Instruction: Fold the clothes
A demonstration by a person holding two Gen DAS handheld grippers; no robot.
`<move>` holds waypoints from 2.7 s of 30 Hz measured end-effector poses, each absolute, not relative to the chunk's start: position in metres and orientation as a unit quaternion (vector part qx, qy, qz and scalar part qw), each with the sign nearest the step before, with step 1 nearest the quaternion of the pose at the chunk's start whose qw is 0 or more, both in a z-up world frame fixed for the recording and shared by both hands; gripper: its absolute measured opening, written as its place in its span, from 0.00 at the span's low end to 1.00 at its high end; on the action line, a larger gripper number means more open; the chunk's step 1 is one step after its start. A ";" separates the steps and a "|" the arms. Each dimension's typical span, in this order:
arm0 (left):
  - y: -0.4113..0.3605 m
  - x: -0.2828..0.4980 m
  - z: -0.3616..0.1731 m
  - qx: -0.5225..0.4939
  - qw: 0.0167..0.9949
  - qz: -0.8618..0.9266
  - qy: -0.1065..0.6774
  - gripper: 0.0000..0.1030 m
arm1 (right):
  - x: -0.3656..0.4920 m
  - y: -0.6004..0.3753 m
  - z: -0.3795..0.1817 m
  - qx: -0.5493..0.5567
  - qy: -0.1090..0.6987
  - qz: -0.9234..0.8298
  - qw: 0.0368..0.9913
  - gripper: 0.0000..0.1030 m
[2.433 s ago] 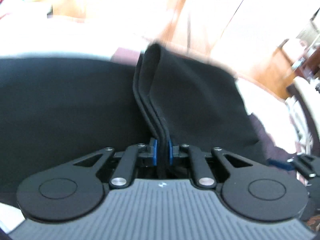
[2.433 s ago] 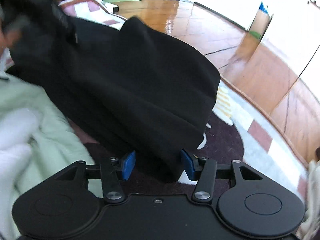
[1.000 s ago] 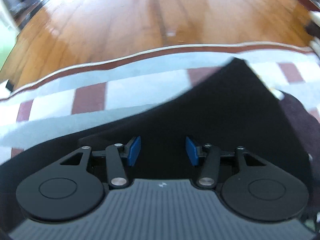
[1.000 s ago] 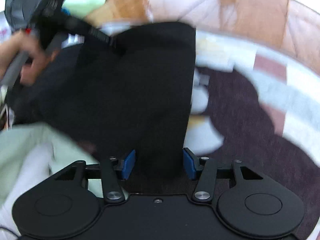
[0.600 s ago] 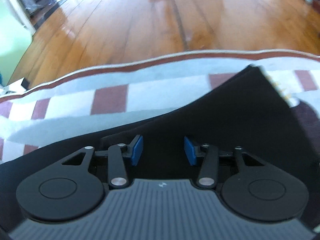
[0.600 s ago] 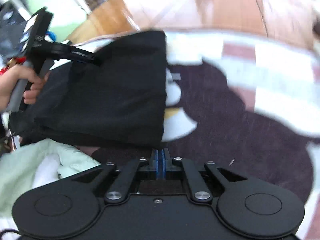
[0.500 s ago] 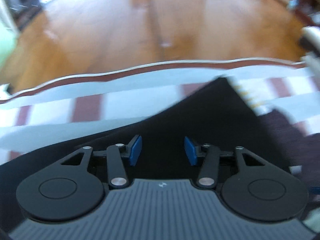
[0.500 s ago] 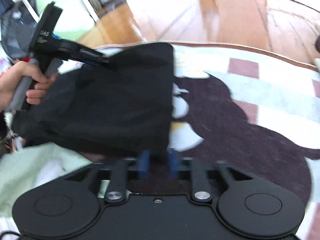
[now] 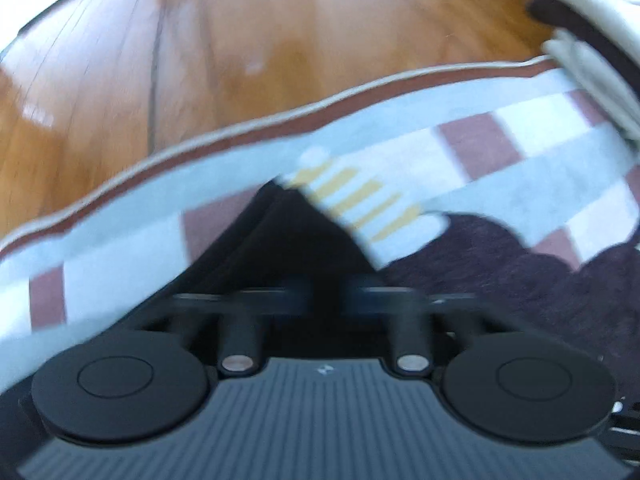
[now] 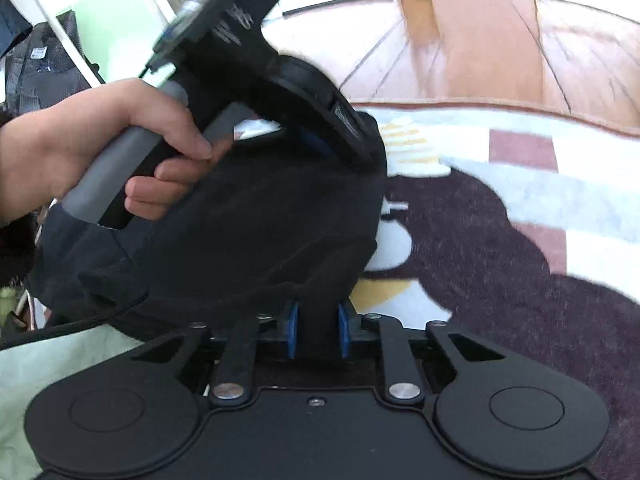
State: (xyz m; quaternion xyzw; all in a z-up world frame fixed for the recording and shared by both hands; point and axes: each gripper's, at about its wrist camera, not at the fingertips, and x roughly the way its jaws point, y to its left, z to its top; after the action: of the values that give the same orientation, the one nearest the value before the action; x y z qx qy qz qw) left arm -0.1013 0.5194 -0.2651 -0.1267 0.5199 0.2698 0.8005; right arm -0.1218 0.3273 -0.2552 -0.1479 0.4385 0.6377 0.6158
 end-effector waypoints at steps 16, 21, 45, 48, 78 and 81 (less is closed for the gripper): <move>0.531 -0.175 -0.232 -0.167 0.832 0.336 0.409 0.09 | -0.093 0.305 -0.242 -0.053 0.486 0.632 0.601 0.11; 0.577 -0.231 -0.256 -0.203 0.774 0.396 0.451 0.08 | -0.099 0.335 -0.243 -0.077 0.468 0.627 0.618 0.14; 0.540 -0.411 -0.261 -0.393 0.741 0.362 0.406 0.69 | -0.215 0.371 -0.258 -0.313 0.359 0.716 0.510 0.69; 0.532 -0.418 -0.279 -0.384 0.712 0.377 0.451 0.71 | -0.211 0.373 -0.244 -0.292 0.385 0.729 0.485 0.69; 0.508 -0.487 -0.265 -0.340 0.673 0.458 0.470 0.71 | -0.257 0.438 -0.229 -0.285 0.360 0.750 0.476 0.21; 0.495 -0.491 -0.274 -0.314 0.664 0.465 0.495 0.71 | -0.251 0.437 -0.234 -0.269 0.382 0.747 0.473 0.25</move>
State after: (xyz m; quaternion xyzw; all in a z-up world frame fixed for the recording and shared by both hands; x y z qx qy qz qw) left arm -0.4912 0.4952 -0.2737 -0.3136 0.4952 0.4645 0.6638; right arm -0.2513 0.4370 -0.2343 -0.2688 0.3822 0.7467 0.4734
